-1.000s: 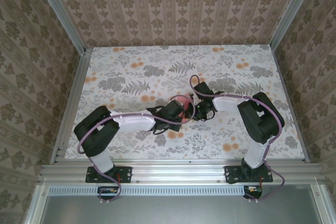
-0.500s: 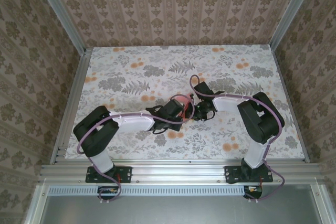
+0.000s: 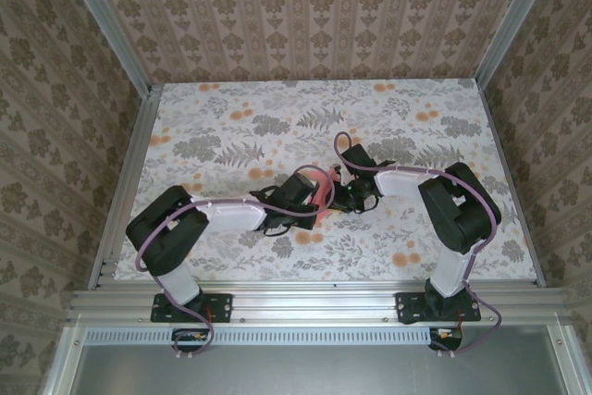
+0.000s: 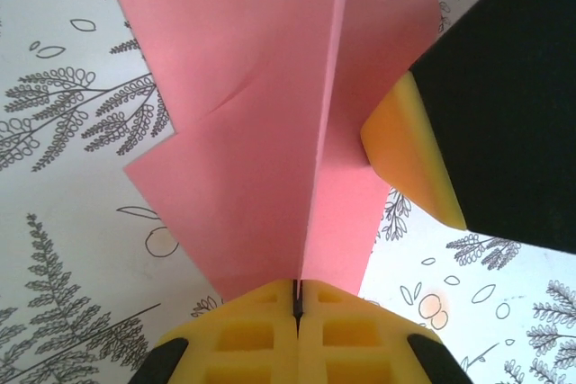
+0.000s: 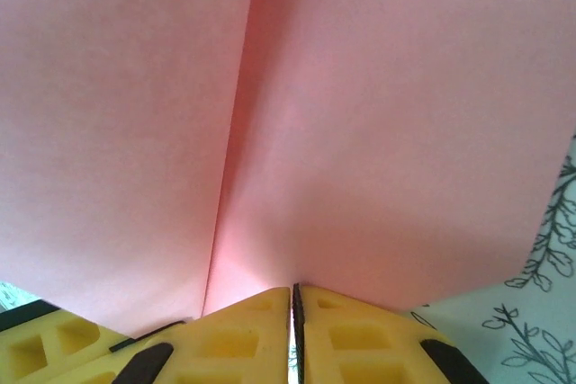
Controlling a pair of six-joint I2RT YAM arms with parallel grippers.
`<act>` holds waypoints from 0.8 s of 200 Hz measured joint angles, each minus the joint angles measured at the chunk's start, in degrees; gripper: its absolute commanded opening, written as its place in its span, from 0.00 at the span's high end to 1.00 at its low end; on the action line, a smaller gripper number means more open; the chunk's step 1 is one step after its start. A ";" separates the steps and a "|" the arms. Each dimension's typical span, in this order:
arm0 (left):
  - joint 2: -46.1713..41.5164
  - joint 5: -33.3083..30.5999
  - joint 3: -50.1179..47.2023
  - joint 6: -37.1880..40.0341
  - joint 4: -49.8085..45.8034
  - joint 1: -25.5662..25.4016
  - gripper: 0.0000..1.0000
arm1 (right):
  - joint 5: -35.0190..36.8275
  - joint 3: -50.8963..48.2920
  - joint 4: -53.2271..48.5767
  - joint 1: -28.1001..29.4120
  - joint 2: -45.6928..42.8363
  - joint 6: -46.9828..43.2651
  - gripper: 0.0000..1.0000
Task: Fold a paper plane with a square sheet of paper (pick it up from the middle)
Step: Fourth fold the wing at the center of the table.
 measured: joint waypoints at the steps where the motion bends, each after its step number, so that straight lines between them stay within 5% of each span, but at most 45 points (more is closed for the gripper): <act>1: 0.00 0.20 -0.04 -0.04 0.13 0.04 0.98 | 0.00 0.00 0.00 0.00 0.00 -0.02 0.87; 160: 1.38 13.16 -7.10 -5.16 15.45 6.25 0.99 | -0.07 0.79 -0.83 0.00 0.09 0.00 0.85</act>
